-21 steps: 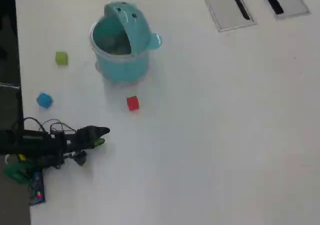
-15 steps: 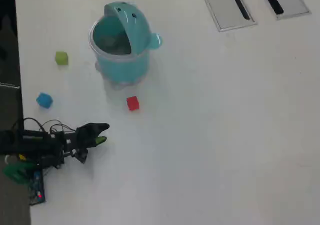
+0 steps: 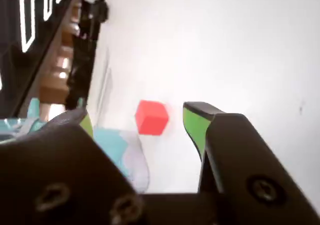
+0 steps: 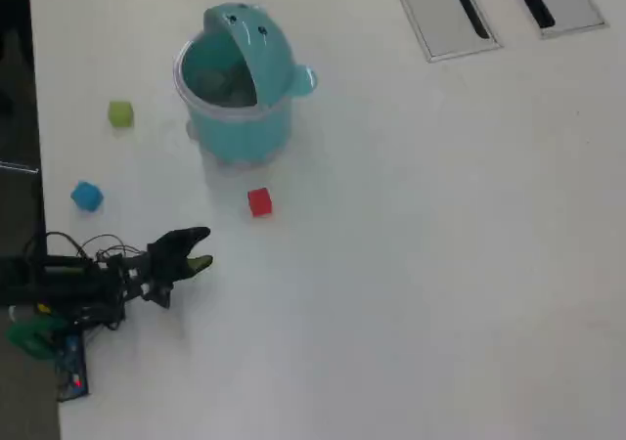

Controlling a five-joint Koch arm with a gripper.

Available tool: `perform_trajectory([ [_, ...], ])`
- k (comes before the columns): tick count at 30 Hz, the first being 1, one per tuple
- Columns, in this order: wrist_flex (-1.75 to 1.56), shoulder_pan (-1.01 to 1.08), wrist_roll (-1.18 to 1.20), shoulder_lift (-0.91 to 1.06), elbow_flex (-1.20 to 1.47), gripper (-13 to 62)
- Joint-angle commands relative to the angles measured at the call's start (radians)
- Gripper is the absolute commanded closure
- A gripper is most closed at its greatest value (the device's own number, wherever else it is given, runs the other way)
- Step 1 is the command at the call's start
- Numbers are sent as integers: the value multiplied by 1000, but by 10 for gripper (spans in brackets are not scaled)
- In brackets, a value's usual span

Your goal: Grasp RGB lego blocks and put them in the bin one by one.

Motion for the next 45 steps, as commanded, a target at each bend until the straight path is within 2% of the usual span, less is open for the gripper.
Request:
perform_trajectory([
  [1, -133, -18, -104, 66, 18, 164],
  [27, -189, -249, -698, 66, -186, 180],
  [28, -37, -325, -756, 66, -336, 179],
  [33, 179, -416, -943, 63, -463, 178],
  [35, 371, -413, -976, 58, -571, 178],
  [38, 465, -417, -1008, -64, -681, 178],
  [45, 462, -364, -1046, -278, -796, 178],
])
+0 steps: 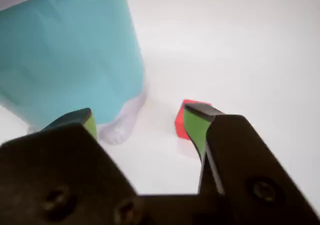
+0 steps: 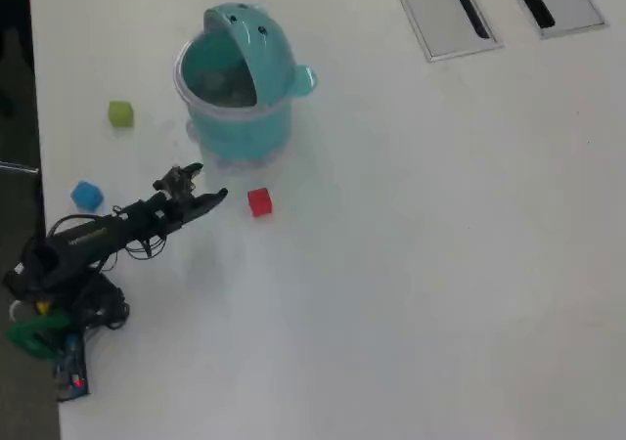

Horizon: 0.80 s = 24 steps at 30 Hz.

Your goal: Grasp RGB lego blocks and put them in the bin one by one.

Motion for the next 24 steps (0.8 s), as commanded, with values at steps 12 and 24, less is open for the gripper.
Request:
perform_trajectory([
  [12, -9, 43, -46, -216, -245, 179],
  [24, -3, 104, -60, -465, -382, 168],
])
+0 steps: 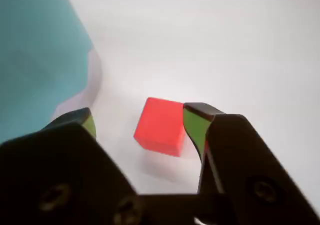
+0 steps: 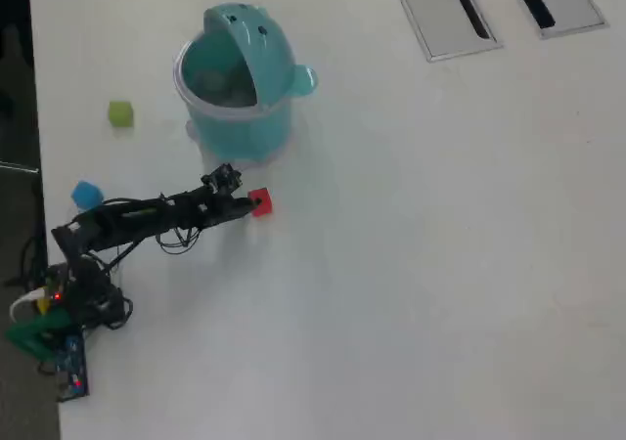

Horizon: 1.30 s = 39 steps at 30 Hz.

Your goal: Grasp RGB lego blocks and put them in the bin one by one.

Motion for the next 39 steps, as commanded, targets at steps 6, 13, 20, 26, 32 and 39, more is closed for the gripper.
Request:
perform_trajectory([
  [6, 12, 21, -21, -77, -164, 162],
  [13, 80, 69, -23, -143, -229, 161],
  [20, 126, 38, -23, -167, -235, 153],
  [26, 138, 2, -14, -235, -272, 152],
  [32, 179, 5, -26, -308, -376, 182],
  [39, 376, 0, -41, -350, -495, 279],
])
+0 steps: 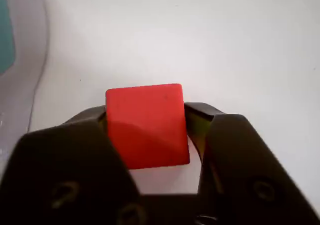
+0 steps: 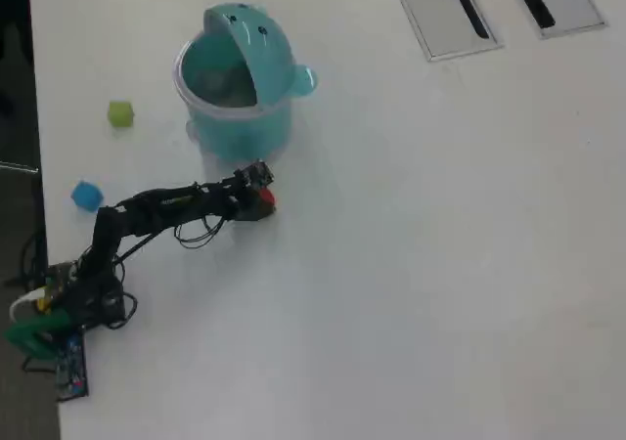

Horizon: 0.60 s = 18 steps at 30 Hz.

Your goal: Grasp RGB lego blocks and put them in the bin one by one.

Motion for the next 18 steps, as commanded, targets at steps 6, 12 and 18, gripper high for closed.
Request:
perform_trajectory([
  [6, 29, -20, -21, 55, -100, 301],
  [12, 21, -44, -21, 144, -75, 330],
  [18, 0, -60, -20, 253, -23, 330],
])
